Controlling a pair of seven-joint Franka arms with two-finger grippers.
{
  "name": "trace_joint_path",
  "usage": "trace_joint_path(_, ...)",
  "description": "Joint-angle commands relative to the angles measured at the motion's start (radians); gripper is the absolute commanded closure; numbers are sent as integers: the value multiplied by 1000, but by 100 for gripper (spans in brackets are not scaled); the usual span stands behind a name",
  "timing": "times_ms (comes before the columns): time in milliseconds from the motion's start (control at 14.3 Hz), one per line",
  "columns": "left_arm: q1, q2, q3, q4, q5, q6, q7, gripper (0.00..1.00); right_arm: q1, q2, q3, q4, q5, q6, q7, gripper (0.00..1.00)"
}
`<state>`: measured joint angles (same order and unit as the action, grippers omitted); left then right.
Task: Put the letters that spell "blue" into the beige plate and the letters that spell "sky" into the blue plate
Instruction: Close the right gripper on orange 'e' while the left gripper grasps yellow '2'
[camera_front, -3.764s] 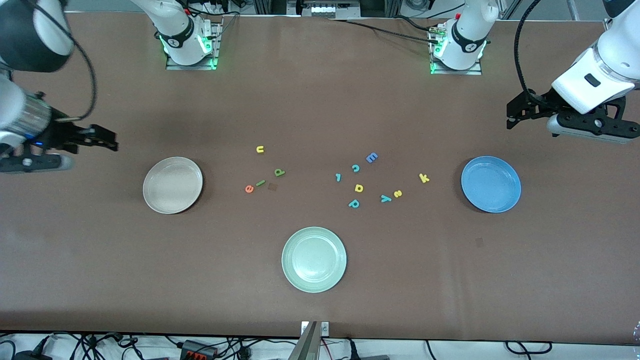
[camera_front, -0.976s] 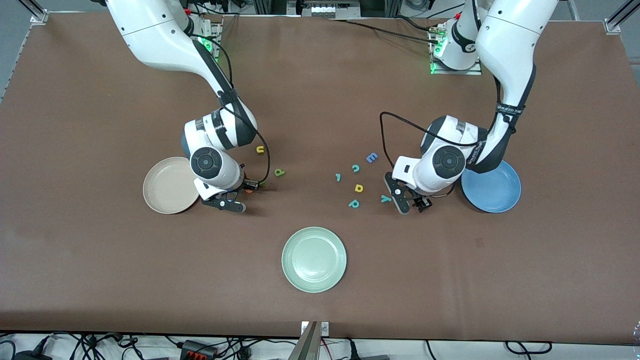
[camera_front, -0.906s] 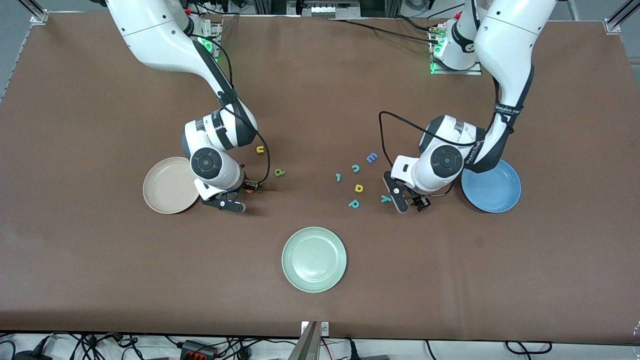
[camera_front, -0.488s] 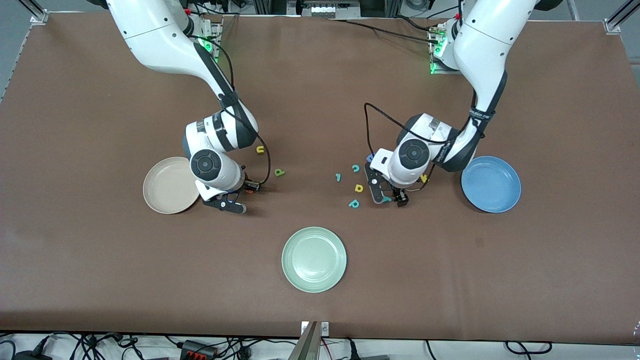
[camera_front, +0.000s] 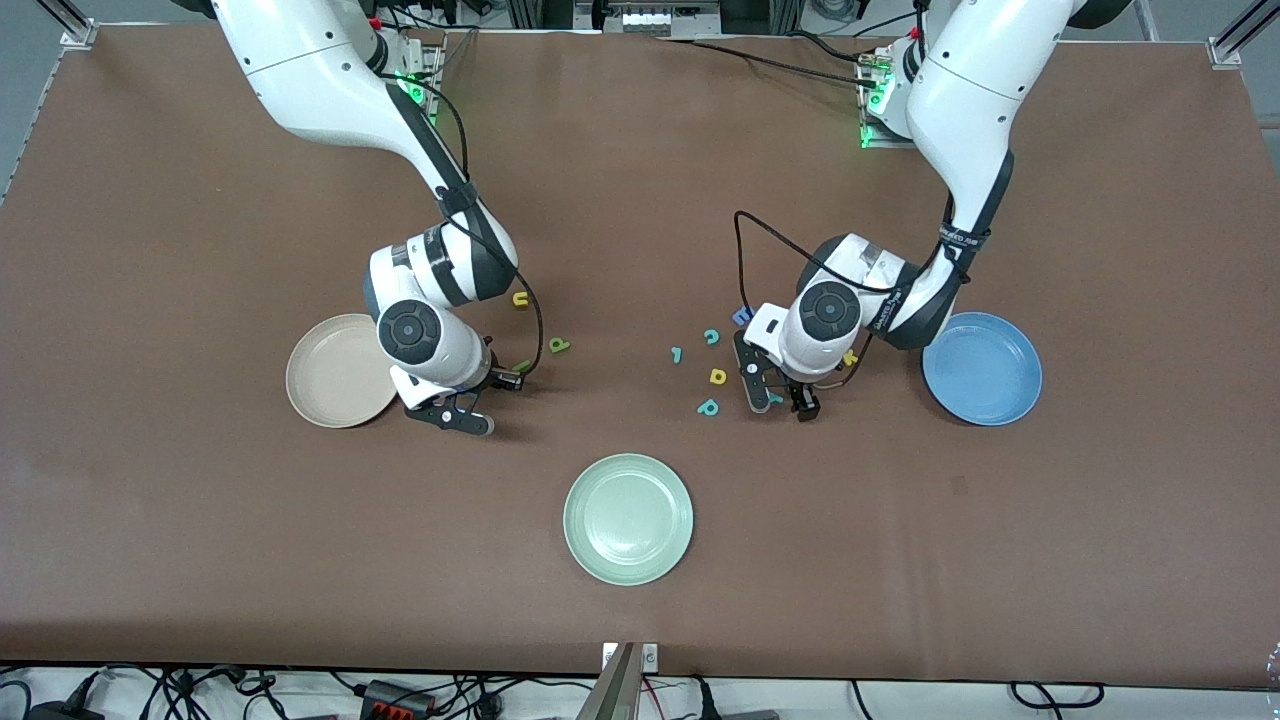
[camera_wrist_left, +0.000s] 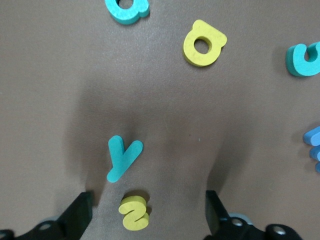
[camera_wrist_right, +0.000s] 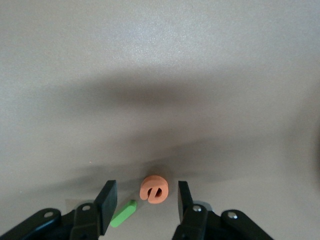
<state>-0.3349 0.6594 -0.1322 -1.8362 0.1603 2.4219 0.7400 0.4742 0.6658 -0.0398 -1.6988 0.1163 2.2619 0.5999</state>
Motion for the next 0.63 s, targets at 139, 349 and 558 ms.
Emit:
trace_joint_path(139, 19, -9, -3, -1, 25, 3, 24, 76, -3, 26, 1, 11, 3, -16, 7, 42)
trace_joint_path(349, 31, -21, -3, 0, 25, 0, 59, 92, -3, 32, 1, 10, 6, -16, 12, 42)
trace_joint_path(558, 39, -21, -3, 5, 24, 0, 87, 98, -5, 37, 1, 4, 8, -18, 12, 43)
